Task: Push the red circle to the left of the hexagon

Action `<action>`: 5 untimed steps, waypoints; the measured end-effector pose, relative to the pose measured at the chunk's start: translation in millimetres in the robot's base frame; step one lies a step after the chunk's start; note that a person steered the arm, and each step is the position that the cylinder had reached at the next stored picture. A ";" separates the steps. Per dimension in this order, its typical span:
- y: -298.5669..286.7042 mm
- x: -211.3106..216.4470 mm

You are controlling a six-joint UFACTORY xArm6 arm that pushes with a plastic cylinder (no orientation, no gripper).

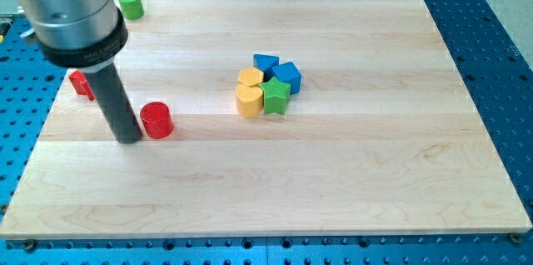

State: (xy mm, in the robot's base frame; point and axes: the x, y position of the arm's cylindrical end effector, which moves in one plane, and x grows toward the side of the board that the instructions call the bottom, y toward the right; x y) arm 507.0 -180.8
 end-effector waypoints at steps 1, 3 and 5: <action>36.0 0.7; -11.7 -4.1; 53.4 -73.8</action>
State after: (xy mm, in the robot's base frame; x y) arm 433.2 -127.4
